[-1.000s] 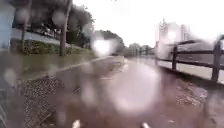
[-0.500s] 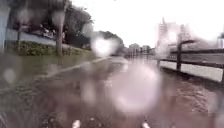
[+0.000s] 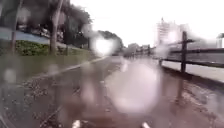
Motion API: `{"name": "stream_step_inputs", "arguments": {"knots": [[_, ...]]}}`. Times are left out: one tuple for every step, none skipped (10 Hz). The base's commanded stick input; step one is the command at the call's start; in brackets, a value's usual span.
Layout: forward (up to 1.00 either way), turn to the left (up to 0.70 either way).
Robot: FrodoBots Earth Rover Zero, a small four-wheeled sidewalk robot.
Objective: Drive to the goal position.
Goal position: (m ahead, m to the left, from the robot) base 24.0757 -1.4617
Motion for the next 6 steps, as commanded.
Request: {"name": "stream_step_inputs", "arguments": {"knots": [[0.7, 0.0], [0.7, 0.0], [0.7, 0.0], [0.7, 0.0], [0.7, 0.0], [0.7, 0.0]]}}
